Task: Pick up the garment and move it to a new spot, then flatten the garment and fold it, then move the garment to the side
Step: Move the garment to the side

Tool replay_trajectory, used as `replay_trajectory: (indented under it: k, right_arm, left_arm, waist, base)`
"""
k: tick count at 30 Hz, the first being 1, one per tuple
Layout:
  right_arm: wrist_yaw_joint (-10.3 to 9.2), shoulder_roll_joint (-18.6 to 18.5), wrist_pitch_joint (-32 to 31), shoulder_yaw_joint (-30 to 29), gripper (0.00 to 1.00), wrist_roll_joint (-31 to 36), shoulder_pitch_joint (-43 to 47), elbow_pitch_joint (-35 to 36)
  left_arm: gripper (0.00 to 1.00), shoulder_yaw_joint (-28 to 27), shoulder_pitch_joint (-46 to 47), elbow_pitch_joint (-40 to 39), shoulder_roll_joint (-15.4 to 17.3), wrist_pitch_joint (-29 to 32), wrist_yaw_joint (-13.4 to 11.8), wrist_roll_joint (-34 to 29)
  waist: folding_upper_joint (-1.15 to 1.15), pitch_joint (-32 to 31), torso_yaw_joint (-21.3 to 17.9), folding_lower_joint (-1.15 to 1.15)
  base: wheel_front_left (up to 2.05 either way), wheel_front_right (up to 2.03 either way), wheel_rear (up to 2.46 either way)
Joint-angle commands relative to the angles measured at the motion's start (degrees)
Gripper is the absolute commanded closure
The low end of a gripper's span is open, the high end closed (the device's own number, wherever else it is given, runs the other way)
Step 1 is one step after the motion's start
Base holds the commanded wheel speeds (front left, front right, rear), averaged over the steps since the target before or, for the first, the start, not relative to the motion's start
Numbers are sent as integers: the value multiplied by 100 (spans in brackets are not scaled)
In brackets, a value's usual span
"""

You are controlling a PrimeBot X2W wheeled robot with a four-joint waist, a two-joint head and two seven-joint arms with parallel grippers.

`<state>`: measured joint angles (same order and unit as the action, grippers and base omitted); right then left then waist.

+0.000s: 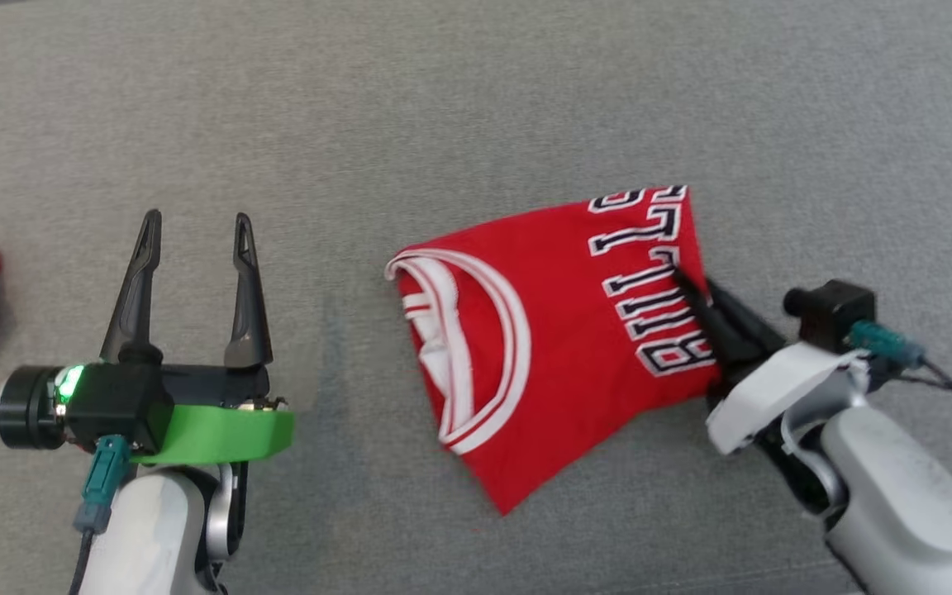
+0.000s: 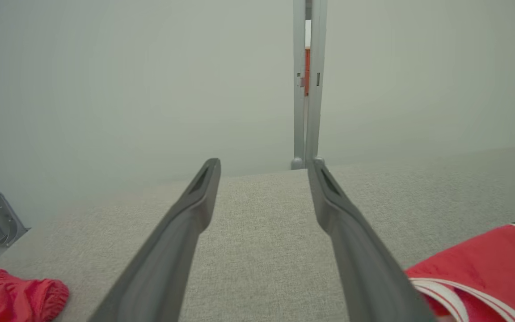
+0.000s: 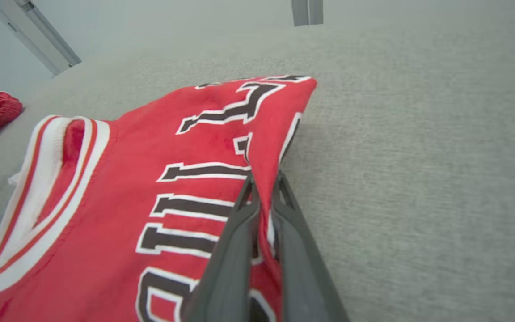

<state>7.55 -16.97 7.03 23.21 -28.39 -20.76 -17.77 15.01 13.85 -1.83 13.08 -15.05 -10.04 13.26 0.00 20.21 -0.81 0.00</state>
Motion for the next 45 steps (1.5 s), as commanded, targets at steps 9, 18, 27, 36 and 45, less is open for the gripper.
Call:
replay_trajectory:
  k: [9, 18, 27, 36, 45]
  right_arm:
    - [-11, -1180, 284, -873, 100, -385, -1557, -845]
    - [-10, -2222, 478, -1985, 100, -435, -2671, -2069]
    - [-10, -2479, 730, -2556, 0, 82, -2984, -2772]
    - [-11, -1597, 817, -3228, 0, 546, -1913, -1653]
    - [-10, -404, 816, -3106, 0, 878, -273, 215]
  left_arm:
    - [0, 432, 1076, -206, -10, 65, 374, -313]
    - [0, 798, 1819, -318, -73, 133, 609, -564]
    - [0, 934, 2017, -320, -92, 122, 674, -589]
    - [0, 737, 1473, -3, -18, 56, 460, -384]
    - [0, 417, 527, 276, 39, 41, 129, -34]
  waist:
    - [0, 1295, -729, 0]
    - [0, 2206, -480, 0]
    - [0, 2371, -347, 0]
    - [0, 1575, -639, 0]
    - [0, 518, -879, 0]
  base:
    - [0, 0, 0]
    - [0, 0, 0]
    - [0, 0, 0]
    - [0, 0, 0]
    - [0, 0, 0]
